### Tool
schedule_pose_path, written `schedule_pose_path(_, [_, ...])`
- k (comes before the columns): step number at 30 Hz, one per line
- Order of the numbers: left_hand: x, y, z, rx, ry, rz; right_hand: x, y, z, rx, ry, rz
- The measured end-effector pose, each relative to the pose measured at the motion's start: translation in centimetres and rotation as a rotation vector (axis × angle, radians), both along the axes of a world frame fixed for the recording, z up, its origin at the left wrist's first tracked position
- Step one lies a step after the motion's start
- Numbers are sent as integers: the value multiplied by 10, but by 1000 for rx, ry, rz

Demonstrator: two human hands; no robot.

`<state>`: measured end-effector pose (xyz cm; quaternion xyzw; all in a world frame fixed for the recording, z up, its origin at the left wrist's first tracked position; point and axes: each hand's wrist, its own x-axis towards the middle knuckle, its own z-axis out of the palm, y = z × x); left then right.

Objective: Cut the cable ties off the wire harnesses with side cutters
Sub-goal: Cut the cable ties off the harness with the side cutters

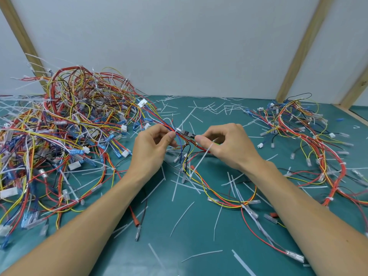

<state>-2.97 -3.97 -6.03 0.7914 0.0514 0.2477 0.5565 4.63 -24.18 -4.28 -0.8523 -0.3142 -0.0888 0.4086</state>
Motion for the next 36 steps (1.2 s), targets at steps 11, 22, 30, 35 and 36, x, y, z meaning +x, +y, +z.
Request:
schedule_pose_path(11, [-3, 1, 4, 56, 17, -12, 2, 1, -2, 15, 4, 5])
schedule_pose_path(22, [-3, 0, 3, 72, 14, -15, 2, 0, -2, 42, 8, -11])
schedule_pose_path(30, [-1, 2, 1, 70, 4, -24, 2, 0, -2, 49, 3, -22])
schedule_pose_path(35, [1, 3, -1, 57, 6, -22, 3, 0, -3, 57, 1, -21])
schedule_pose_path(36, [1, 3, -1, 55, 4, -23, 3, 0, -3, 57, 4, -21])
